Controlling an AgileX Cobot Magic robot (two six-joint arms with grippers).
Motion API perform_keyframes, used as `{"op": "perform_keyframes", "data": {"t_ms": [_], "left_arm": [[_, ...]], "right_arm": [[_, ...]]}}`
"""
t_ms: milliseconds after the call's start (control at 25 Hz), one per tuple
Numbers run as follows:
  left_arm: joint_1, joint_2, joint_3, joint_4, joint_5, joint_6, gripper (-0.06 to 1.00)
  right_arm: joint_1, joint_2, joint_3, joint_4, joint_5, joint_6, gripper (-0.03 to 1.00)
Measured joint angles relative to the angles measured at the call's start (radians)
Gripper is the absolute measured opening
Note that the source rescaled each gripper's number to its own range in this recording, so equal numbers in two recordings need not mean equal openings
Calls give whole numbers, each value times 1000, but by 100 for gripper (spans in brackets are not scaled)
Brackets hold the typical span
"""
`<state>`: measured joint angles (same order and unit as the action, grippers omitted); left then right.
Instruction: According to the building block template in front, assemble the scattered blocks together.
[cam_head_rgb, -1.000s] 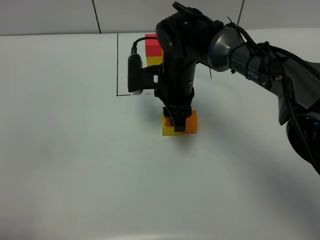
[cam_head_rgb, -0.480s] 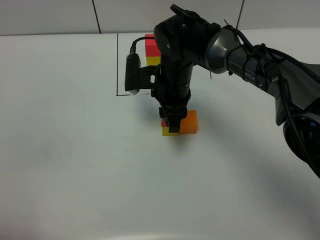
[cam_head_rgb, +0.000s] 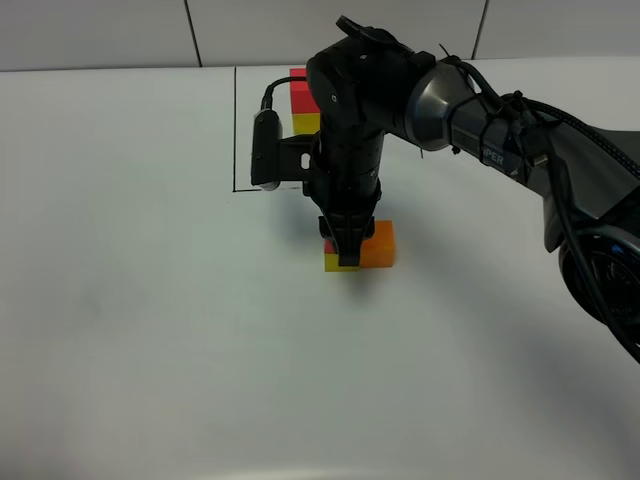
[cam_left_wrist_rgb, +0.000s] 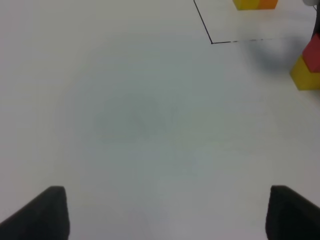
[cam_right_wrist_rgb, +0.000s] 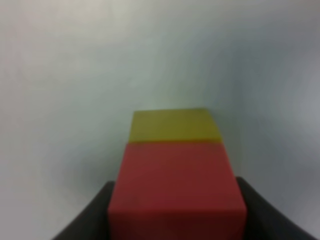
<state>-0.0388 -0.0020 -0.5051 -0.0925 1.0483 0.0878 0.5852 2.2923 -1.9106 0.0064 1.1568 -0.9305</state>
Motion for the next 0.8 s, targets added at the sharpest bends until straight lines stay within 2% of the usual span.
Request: {"op": "perform_keyframes", "data": {"t_ms": [800], "left_arm": [[0,0,0,0,0,0,69]], "right_arm": [[0,16,-10,-6,1,-1,0]]}}
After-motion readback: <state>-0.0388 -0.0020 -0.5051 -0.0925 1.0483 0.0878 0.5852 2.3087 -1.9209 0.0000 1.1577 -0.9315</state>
